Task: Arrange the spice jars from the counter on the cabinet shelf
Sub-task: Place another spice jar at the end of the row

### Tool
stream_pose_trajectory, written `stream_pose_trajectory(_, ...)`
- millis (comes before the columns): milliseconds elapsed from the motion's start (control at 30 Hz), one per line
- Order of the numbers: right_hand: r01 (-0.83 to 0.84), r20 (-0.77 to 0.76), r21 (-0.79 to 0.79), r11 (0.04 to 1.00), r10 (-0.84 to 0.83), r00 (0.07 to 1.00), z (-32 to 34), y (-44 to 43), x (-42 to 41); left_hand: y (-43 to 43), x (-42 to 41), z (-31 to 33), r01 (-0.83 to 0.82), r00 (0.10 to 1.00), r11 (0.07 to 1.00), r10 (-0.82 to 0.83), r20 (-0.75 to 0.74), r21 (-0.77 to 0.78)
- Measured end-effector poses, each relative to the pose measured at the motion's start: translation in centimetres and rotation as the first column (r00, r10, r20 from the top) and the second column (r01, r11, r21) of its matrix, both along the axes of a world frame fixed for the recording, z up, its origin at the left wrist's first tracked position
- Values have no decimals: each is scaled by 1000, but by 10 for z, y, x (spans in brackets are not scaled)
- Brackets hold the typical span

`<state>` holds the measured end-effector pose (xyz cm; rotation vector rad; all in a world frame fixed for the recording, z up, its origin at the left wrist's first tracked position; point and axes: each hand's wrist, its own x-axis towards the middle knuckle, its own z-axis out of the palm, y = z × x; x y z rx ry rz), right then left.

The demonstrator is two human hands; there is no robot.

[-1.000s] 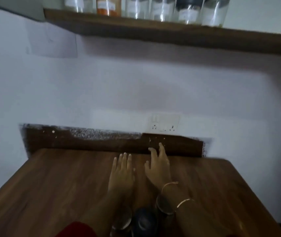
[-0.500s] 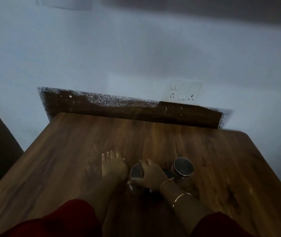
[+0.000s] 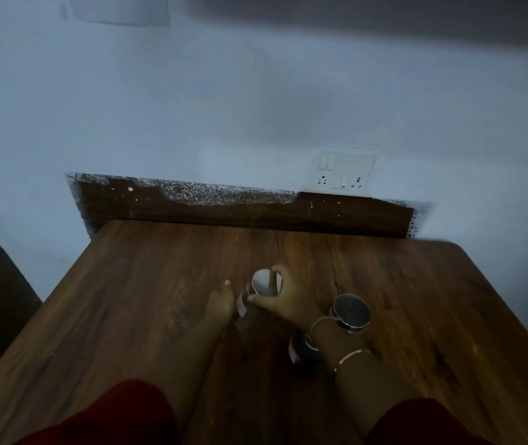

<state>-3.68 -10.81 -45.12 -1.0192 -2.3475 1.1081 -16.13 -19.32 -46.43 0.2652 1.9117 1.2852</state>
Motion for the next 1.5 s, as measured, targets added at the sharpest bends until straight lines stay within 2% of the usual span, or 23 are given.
stream_pose_trajectory(67, 12, -94, -57, 998, -17, 995, 19, 7, -4, 0, -3, 15, -63, 967, 984, 19, 254, 165)
stream_pose_trajectory(133, 23, -195, -84, 996, -39, 980, 38, 13, -6, 1, -6, 30, -127, 902, 934, -31, 431, 333)
stream_pose_trajectory(233, 34, -332, -89, 995, -62, 941, 70, 22, -11, 10, -7, 54, -164, 812, 847, -176, 557, 506)
stream_pose_trajectory(300, 11, -453, -128, 992, -68, 889, 92, 25, -16, 17, -7, 72, -185, 763, 805, -244, 599, 564)
stream_pose_trajectory(333, -9, -517, -155, 988, -74, 853, 103, 26, -18, 22, -8, 81, -188, 764, 785, -260, 590, 590)
stream_pose_trajectory(433, -50, -656, -185, 981, -85, 750, 135, 28, -21, 33, -2, 106, -179, 841, 729, -235, 487, 660)
stream_pose_trajectory(600, -95, -815, -155, 983, -74, 575, 190, 26, -22, 43, 20, 158, -263, 920, 577, -91, 381, 773)
stream_pose_trajectory(833, -220, -907, -121, 968, -17, 422, 248, 13, -21, 35, 55, 219, -336, 941, 470, 129, 313, 816)
stream_pose_trajectory(1033, -379, -956, -72, 922, 45, 290, 281, 2, -14, 18, 89, 247, -229, 961, 299, 218, 168, 926)
stream_pose_trajectory(1100, -440, -961, -56, 896, 72, 269, 292, -2, -9, 14, 97, 251, -188, 966, 265, 222, 130, 946)
stream_pose_trajectory(1300, -556, -949, -55, 830, 130, 289, 311, -11, 5, 5, 115, 260, -58, 962, 185, 274, 5, 981)
stream_pose_trajectory(1500, -628, -942, 0, 778, 211, 261, 315, -6, 12, 1, 129, 261, -21, 970, 108, 241, -6, 994)
